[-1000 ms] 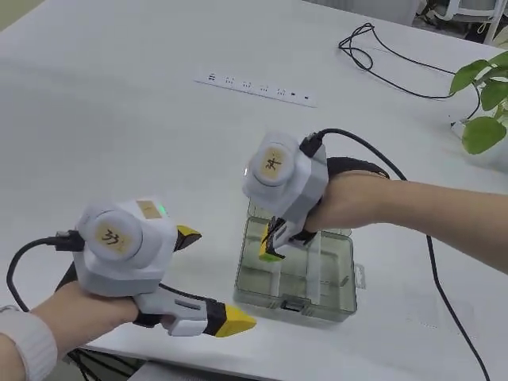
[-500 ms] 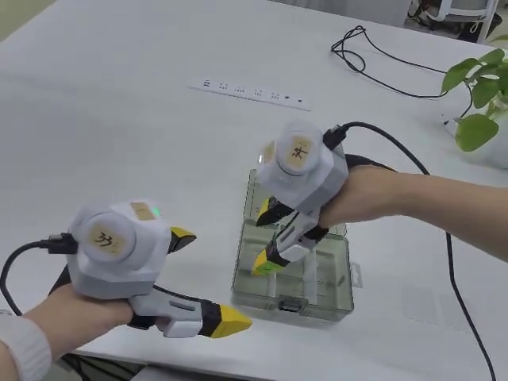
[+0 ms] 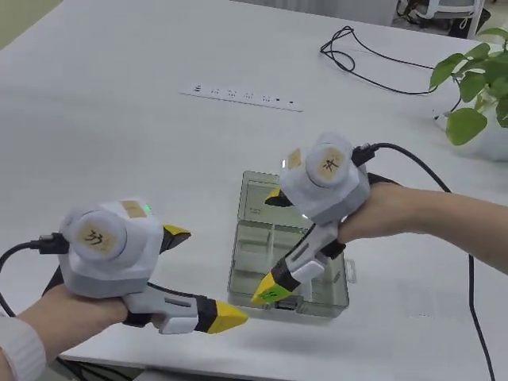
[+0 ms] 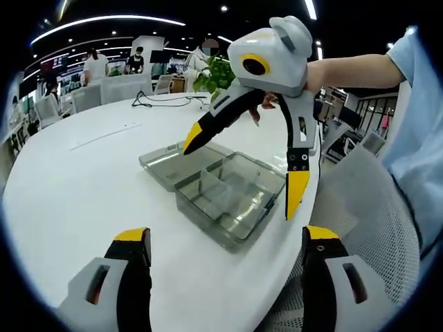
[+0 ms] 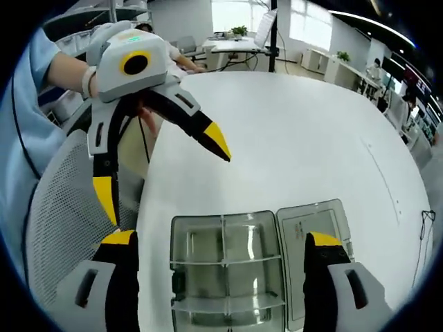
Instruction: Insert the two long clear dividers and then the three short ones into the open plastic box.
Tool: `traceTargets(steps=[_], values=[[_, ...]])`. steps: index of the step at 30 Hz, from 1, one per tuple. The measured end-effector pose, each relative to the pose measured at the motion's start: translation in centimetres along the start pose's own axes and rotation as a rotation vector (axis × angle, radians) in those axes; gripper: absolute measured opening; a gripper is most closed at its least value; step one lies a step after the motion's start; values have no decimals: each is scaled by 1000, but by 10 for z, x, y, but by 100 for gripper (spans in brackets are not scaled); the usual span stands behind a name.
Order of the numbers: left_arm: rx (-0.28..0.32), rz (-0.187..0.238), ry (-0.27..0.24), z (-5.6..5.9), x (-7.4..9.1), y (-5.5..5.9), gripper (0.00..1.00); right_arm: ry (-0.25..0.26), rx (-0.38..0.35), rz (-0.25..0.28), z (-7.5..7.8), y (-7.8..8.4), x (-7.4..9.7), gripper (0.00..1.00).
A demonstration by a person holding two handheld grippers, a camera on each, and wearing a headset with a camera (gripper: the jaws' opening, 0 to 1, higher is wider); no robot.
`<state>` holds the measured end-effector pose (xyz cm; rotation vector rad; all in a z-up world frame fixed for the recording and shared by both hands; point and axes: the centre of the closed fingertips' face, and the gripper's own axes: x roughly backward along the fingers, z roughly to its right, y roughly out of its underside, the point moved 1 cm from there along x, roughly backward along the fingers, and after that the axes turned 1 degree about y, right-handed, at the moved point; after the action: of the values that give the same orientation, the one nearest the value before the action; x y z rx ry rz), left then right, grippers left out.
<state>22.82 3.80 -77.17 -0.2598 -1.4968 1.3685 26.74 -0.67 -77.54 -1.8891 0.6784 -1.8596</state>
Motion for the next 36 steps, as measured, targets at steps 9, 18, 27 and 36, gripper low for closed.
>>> traceTargets(steps=[9,18,27,36], values=[[-16,-1,1,1,-1,-5,92,45,-34,57,0,7,13,100],[-24,-15,-1,0,-1,-5,91,88,-94,78,-1,32,32,100],[-27,-19,2,0,-3,-9,91,164,-183,113,5,71,58,100],[-34,-21,8,1,-7,-12,91,208,-260,104,5,113,79,100]])
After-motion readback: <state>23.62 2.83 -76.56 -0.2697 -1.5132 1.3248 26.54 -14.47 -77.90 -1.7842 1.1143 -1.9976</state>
